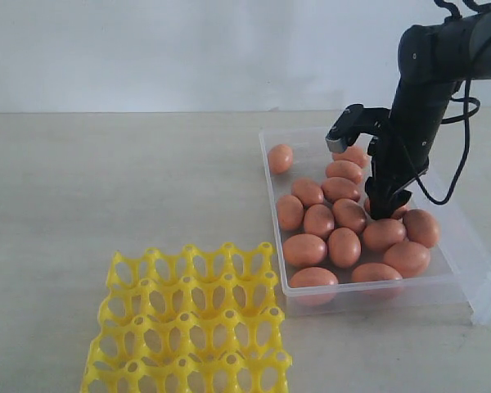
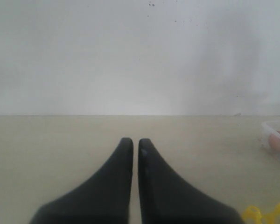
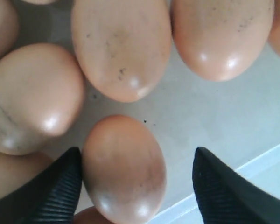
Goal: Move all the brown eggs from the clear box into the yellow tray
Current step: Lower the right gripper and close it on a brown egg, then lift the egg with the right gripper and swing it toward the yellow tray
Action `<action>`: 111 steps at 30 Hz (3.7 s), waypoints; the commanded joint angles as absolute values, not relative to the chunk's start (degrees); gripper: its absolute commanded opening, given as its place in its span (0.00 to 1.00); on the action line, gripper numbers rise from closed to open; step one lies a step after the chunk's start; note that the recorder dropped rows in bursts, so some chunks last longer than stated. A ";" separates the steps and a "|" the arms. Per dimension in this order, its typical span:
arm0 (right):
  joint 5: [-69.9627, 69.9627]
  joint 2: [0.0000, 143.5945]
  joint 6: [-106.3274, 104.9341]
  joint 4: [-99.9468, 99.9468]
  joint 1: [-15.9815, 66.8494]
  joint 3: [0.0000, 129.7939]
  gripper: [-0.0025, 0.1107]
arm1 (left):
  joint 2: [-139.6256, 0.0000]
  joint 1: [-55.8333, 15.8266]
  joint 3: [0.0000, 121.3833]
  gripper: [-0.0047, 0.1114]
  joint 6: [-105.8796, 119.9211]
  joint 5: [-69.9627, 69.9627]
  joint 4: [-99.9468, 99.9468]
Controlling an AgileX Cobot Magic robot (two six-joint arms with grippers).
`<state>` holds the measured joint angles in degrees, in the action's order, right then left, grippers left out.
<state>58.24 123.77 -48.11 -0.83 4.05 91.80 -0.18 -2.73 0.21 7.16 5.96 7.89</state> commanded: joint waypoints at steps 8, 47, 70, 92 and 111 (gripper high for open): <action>58.41 125.27 -45.15 -0.71 3.92 91.96 0.19 | 0.00 -2.57 0.00 0.08 7.33 5.99 7.91; 46.04 106.44 -98.07 -99.95 7.93 84.52 0.02 | 0.00 -2.57 0.00 0.08 7.33 5.67 7.91; 0.61 106.44 -80.78 -41.19 12.51 84.50 0.02 | 0.00 -2.57 0.00 0.08 7.33 5.95 7.91; -22.87 106.44 -10.77 -26.16 12.51 84.50 0.02 | 0.00 -2.57 0.00 0.08 7.33 5.63 7.91; -62.94 106.47 58.81 54.53 14.47 71.60 0.02 | 0.00 -2.57 0.00 0.08 7.33 6.03 7.91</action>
